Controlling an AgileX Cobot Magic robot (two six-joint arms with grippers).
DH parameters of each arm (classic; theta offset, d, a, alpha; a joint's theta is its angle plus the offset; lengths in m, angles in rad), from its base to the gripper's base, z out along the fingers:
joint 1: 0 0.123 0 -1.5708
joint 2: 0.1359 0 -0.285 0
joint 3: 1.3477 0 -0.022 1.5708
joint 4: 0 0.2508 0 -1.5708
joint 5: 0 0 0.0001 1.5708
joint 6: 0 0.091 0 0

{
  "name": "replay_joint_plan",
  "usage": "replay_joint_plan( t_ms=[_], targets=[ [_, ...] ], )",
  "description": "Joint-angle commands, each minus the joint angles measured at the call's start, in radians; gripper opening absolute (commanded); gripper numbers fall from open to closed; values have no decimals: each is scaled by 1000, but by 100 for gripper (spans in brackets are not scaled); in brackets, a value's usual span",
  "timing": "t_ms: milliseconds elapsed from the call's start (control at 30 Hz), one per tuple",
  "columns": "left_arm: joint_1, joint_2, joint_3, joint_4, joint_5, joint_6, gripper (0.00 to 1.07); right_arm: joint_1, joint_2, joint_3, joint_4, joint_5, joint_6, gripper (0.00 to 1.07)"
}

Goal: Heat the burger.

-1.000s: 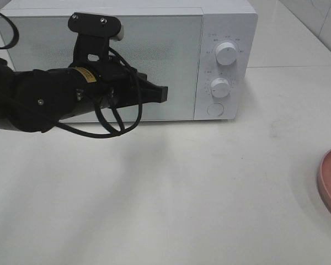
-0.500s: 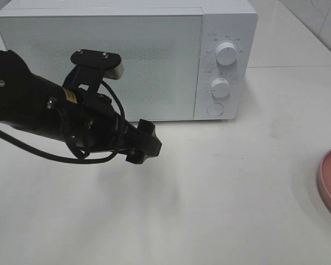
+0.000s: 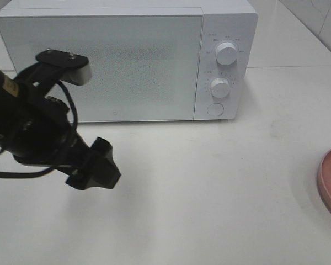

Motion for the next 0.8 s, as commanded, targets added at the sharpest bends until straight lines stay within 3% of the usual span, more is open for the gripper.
replay_joint_plan(
  t_ms=[33, 100, 133, 200, 233, 300, 400, 467, 500, 633, 800],
  targets=[
    [54, -39, 0, 7, 72, -23, 100, -8, -26, 2, 2, -6, -6, 66],
    [176, -93, 0, 13, 162, -23, 100, -8, -26, 2, 2, -6, -6, 66],
    [176, -93, 0, 13, 162, -23, 100, -8, -26, 2, 2, -6, -6, 66],
    [271, -141, 0, 24, 233, -23, 100, -8, -26, 2, 2, -6, -6, 66],
    [271, -141, 0, 24, 233, -23, 100, -8, -26, 2, 2, -6, -6, 66],
    [370, -188, 0, 53, 290, -25, 100, -8, -26, 2, 2, -6, -6, 66],
    [427, -218, 0, 73, 323, -25, 100, -8, -26, 2, 2, -6, -6, 66],
    [513, -266, 0, 100, 375, -25, 100, -8, -26, 2, 2, -6, -6, 66],
    [513, -266, 0, 100, 375, -25, 100, -8, -26, 2, 2, -6, -6, 66],
    [645, -359, 20, 97, 419, -33, 100, -8, -26, 2, 2, -6, -6, 66],
    [686, -484, 98, 94, 418, -33, 100, -8, -26, 2, 2, -6, -6, 66]
  ],
)
